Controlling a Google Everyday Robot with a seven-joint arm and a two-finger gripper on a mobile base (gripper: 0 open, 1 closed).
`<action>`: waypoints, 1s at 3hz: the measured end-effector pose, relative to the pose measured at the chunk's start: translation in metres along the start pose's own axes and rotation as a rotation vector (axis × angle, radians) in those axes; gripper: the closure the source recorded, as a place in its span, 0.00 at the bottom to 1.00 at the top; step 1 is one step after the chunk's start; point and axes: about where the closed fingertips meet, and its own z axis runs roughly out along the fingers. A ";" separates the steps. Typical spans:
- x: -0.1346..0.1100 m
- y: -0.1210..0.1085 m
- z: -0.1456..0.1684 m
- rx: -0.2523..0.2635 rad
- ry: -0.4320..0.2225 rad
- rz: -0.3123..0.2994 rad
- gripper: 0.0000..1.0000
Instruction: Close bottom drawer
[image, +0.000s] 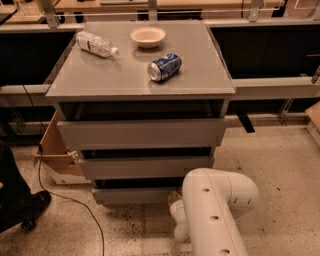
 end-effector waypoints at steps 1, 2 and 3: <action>0.008 0.002 0.006 -0.015 0.028 0.002 1.00; 0.017 0.006 0.012 -0.037 0.069 0.013 1.00; 0.021 0.034 0.003 -0.059 0.097 0.028 1.00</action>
Offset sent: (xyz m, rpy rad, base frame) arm 0.0475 0.0241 0.0302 0.0906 -0.2056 0.0156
